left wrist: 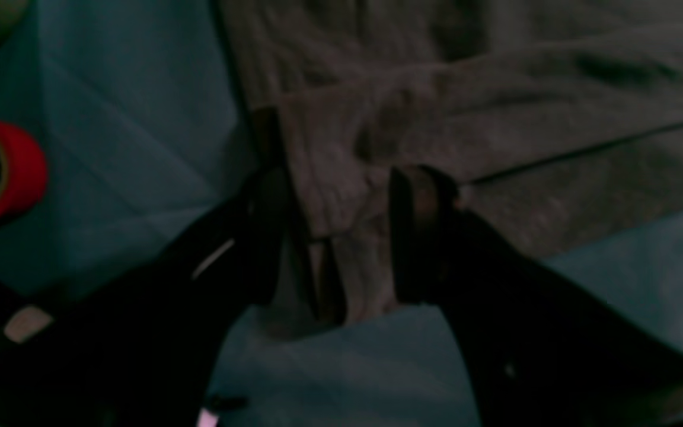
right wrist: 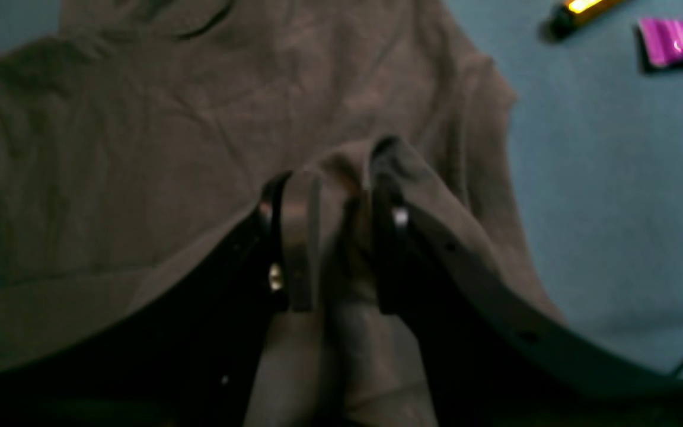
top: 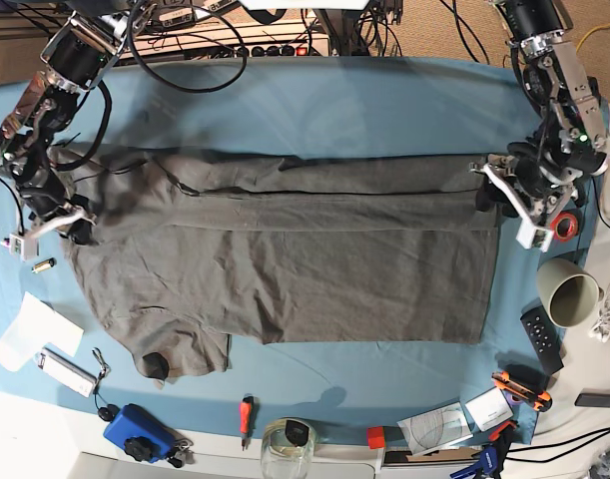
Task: Fold the T-shirt properly
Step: 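Lower the folded edge onto the shirt and open both grippers, then regrasp the folded edge at both side corners with both grippers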
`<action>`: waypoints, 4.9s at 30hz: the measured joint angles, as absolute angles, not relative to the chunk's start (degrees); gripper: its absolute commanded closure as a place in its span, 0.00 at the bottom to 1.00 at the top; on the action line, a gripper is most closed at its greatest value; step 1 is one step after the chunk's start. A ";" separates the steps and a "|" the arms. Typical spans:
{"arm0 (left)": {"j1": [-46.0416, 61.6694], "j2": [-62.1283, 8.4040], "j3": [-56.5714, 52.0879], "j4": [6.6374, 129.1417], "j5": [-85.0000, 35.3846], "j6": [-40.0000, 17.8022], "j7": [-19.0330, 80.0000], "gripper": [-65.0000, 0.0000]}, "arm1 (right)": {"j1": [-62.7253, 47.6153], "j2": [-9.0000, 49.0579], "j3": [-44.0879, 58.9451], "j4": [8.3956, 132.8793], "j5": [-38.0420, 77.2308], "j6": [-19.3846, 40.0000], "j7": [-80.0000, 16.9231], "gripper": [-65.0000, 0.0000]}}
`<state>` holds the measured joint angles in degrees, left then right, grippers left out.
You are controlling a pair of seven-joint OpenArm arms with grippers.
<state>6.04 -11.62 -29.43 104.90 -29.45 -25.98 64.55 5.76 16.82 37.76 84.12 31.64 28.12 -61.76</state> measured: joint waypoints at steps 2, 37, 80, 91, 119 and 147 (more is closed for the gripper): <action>7.31 -11.75 -31.81 104.90 -32.60 -25.96 64.75 0.55 | 5.76 16.82 39.88 84.12 31.86 28.27 -63.26 0.75; 10.79 -11.44 -33.78 96.62 -43.53 -26.83 66.22 0.55 | 3.79 22.96 48.45 84.12 41.65 28.47 -72.69 0.76; 10.74 -11.46 -33.78 96.62 -43.57 -26.83 67.05 0.55 | -3.16 23.44 54.59 69.36 48.14 36.01 -73.12 0.63; 10.74 -11.46 -33.78 96.62 -43.57 -26.83 67.05 0.55 | -3.20 23.99 54.59 72.38 53.98 36.01 -77.38 0.63; 10.76 -11.46 -33.78 96.62 -43.55 -26.83 66.39 0.55 | -3.20 24.58 51.31 75.05 43.42 32.60 -70.43 0.63; 10.76 -11.44 -33.78 96.62 -43.57 -26.83 66.39 0.55 | -6.48 25.69 39.72 76.14 36.25 26.20 -64.20 0.63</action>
